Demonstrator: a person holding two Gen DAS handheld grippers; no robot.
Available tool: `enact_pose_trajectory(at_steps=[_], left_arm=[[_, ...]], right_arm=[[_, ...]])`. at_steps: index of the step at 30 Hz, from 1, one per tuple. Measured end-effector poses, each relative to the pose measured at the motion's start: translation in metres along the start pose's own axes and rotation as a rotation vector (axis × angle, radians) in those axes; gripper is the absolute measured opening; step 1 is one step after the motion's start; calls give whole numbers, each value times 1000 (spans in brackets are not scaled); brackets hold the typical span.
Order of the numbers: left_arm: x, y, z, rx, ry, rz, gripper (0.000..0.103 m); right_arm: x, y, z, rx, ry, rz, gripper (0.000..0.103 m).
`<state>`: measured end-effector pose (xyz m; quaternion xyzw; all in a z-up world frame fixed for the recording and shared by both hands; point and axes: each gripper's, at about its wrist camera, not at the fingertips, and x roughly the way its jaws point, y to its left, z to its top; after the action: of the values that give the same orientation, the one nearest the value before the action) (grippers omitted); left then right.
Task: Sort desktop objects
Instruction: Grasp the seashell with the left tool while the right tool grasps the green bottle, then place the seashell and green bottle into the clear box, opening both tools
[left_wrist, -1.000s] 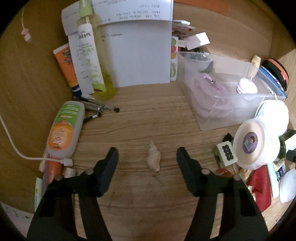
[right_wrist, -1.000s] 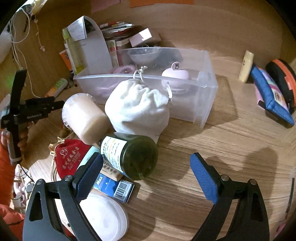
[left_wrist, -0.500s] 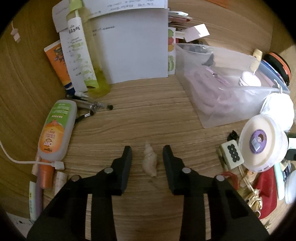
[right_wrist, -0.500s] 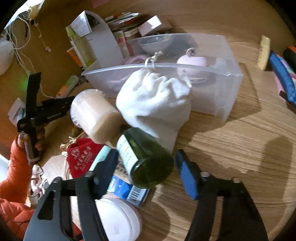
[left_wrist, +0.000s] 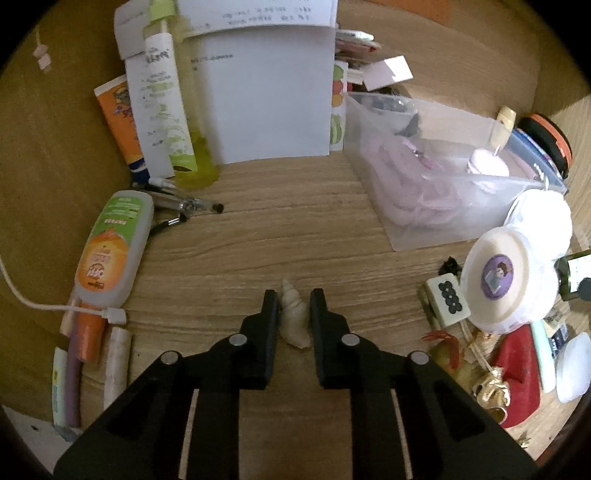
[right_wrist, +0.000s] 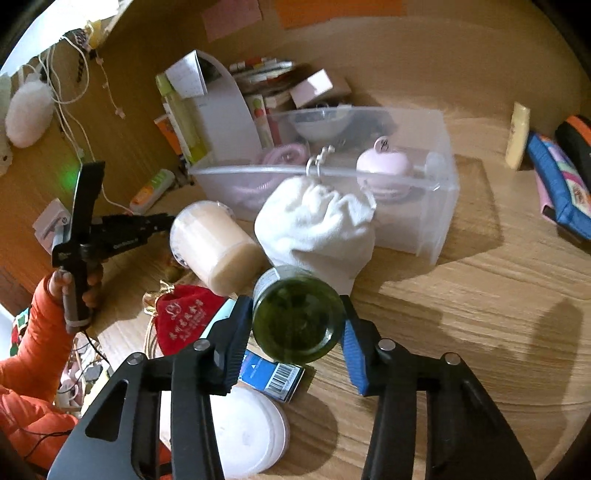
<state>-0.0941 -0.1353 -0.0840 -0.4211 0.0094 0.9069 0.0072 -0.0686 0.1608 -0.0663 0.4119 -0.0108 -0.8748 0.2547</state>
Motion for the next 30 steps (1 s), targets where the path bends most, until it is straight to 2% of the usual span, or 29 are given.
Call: enact_pose_trajectory(at_steps=[8, 12, 19, 22, 30], left_arm=[[-27, -3, -2, -13, -56, -21, 16], [-44, -9, 0, -6, -91, -66, 16], [-65, -16, 8, -2, -147, -77, 16], [-75, -22, 12, 9, -185, -69, 16], [-99, -36, 26, 18, -262, -107, 16]], right_arm=[[-17, 2, -1, 1, -46, -22, 39], [-28, -1, -2, 7, -73, -37, 39], [-48, -2, 2, 9, -119, -50, 38], [-61, -1, 6, 4, -154, -56, 38], [-89, 1, 25, 5, -263, -53, 39]])
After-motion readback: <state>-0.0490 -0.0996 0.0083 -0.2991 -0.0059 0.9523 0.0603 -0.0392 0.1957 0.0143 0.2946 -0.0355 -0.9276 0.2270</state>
